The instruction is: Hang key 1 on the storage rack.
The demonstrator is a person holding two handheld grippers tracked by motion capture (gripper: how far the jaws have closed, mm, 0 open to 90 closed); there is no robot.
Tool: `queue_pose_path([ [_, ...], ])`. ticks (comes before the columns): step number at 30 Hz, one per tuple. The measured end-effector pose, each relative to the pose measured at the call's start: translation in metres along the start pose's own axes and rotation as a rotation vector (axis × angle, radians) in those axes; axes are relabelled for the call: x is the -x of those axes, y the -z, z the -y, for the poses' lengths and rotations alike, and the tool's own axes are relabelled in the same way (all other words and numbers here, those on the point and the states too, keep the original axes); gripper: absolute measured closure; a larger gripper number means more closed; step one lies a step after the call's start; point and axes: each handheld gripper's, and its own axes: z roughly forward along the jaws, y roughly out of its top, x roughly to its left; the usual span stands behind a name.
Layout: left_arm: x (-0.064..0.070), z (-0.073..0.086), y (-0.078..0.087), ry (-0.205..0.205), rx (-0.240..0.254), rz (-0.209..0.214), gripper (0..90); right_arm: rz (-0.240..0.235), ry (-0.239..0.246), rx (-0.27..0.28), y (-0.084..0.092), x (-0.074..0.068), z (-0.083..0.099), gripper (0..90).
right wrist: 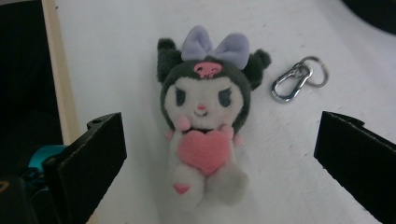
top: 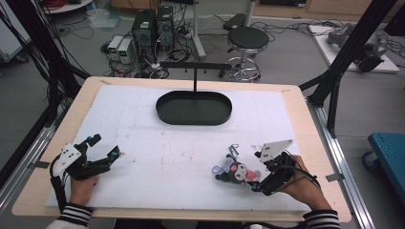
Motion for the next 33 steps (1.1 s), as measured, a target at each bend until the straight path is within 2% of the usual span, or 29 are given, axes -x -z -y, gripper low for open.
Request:
queue_pose_path([
  [5, 0.000, 0.000, 0.000, 0.000, 0.000, 0.000, 13.7, -0.006, -0.006, -0.056, -0.007, -0.001, 0.000, 1.5],
  [10, 0.000, 0.000, 0.000, 0.002, 0.001, -0.001, 13.7, -0.031, -0.007, -0.100, -0.012, 0.000, 0.001, 4.4],
  [15, 0.000, 0.000, 0.000, 0.004, 0.002, -0.002, 13.7, -0.037, -0.002, -0.137, -0.017, 0.000, 0.001, 4.4],
  [22, 0.000, 0.000, 0.000, 0.002, 0.001, 0.000, 13.7, -0.038, 0.004, -0.216, -0.026, -0.001, 0.001, 5.3],
  [25, 0.000, 0.000, 0.000, 0.006, 0.001, -0.002, 13.7, -0.045, 0.009, -0.228, -0.028, -0.002, 0.001, 5.6],
  [27, 0.000, 0.000, 0.000, 0.006, 0.002, -0.002, 13.7, -0.048, 0.008, -0.237, -0.029, -0.002, 0.000, 8.0],
  [29, 0.000, 0.000, 0.000, 0.005, 0.002, -0.002, 13.7, -0.055, 0.016, -0.243, -0.030, -0.002, 0.000, 14.8],
  [33, 0.000, 0.000, 0.000, 0.006, 0.002, -0.002, 13.7, -0.061, 0.018, -0.259, -0.032, -0.002, 0.000, 18.1],
])
